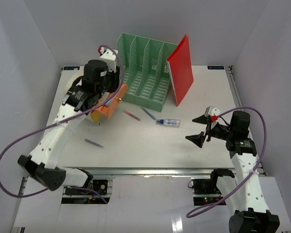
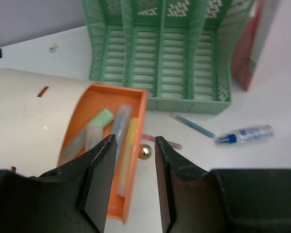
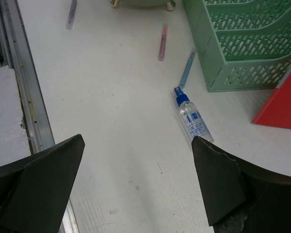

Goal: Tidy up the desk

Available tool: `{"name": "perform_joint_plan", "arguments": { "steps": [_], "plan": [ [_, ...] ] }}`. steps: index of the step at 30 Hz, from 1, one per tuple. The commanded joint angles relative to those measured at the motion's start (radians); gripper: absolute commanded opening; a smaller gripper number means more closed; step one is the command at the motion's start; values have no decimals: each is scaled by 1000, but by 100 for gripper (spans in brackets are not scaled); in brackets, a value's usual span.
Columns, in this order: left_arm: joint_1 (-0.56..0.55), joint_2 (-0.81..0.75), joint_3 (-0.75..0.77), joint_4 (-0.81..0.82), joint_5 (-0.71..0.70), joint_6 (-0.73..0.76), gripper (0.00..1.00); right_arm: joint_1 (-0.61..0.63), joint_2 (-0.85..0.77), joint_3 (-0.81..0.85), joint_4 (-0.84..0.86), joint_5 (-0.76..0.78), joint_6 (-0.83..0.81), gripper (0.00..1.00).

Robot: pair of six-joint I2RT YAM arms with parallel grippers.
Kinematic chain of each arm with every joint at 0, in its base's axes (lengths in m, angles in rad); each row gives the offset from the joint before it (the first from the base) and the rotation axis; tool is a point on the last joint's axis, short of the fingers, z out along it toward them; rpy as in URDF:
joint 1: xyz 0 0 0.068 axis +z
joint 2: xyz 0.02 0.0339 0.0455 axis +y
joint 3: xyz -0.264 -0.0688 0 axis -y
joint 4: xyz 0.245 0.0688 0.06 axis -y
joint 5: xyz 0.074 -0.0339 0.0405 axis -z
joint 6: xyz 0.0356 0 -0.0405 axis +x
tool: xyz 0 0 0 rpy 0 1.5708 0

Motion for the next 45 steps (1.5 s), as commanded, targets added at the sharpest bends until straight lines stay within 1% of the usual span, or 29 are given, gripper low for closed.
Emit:
{"name": "perform_joint_plan", "arguments": {
  "steps": [1, 2, 5, 7, 10, 15, 22, 31, 35, 41, 44, 45],
  "plan": [
    [0, -182, -177, 55, 288, -144, 39, -8, -20, -16, 9, -30, -11, 98],
    [0, -208, -245, 79, 319, -162, 36, -9, -23, -18, 10, -32, -13, 98],
    [0, -275, -385, 130, 363, -212, 34, -13, -33, -28, 16, -32, -24, 98],
    [0, -290, -456, 155, 365, -226, 32, -16, -38, -35, 20, -29, -33, 98],
    [2, -265, -511, 180, 358, -232, 30, -22, -42, -41, 21, -30, -41, 98],
    [0, -195, -526, 205, 310, -222, 26, -27, -50, -44, 21, -35, -44, 98],
    [-26, -116, -520, 225, 233, -198, 25, -31, -44, -44, 21, -45, -44, 98],
    [-53, -24, -473, 225, -28, -116, 26, -37, -44, -46, 20, -48, -42, 98],
    [-54, -13, -446, 219, -158, -73, 34, -38, -42, -44, 20, -49, -42, 98],
    [-54, 14, -401, 215, -257, -11, 64, -40, -41, -44, 20, -49, -41, 98],
    [-54, 36, -372, 212, -292, 7, 74, -43, -41, -44, 20, -48, -41, 98],
    [-52, 45, -364, 212, -299, 13, 76, -43, -41, -44, 20, -46, -41, 98]
  ]
}}
